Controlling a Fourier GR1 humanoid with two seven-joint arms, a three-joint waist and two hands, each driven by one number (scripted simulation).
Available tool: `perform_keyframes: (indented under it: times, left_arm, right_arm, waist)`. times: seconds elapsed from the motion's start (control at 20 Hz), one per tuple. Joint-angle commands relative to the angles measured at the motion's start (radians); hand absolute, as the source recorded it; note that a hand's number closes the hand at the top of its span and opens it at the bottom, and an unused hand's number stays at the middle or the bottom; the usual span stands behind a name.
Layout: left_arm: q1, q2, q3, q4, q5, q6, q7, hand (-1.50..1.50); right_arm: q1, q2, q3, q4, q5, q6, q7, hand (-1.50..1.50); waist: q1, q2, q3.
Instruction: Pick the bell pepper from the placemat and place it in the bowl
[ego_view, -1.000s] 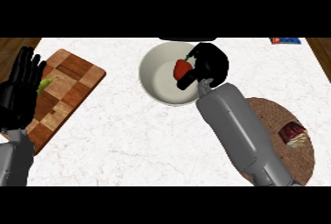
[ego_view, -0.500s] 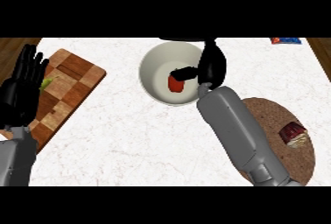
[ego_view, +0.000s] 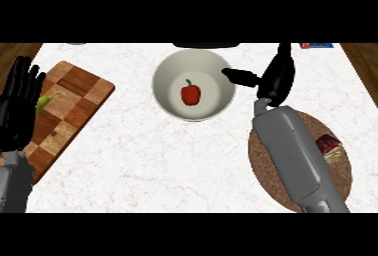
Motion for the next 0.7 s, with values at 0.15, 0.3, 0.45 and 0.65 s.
perform_keyframes:
  times: [0.15,0.3,0.45,0.65]
  left_arm:
    - [-0.009,-0.001,-0.001,-0.069,0.003,0.031,0.089,0.0]
    - [0.027,0.016,0.035,0.017,0.021,-0.023,-0.021,0.0]
    - [-0.042,-0.031,-0.013,0.033,-0.022,0.042,0.016,0.0]
    - [0.011,-0.011,0.001,-0.037,0.003,0.011,0.036,0.0]
  right_arm:
    - [0.306,-0.073,-0.042,-0.312,-0.129,-0.009,-0.112,-1.5]
    - [0.452,-0.152,-0.058,-0.53,-0.18,0.063,-0.103,-1.5]
    - [0.569,-0.189,-0.099,-0.609,-0.322,0.104,-0.234,-1.5]
    - [0.732,-0.205,-0.187,-0.661,-0.507,0.176,-0.412,-1.5]
  waist:
    - [-0.007,-0.002,0.001]
    - [-0.024,-0.005,0.0]
    - [-0.018,0.0,0.001]
    - [-0.005,0.0,0.001]
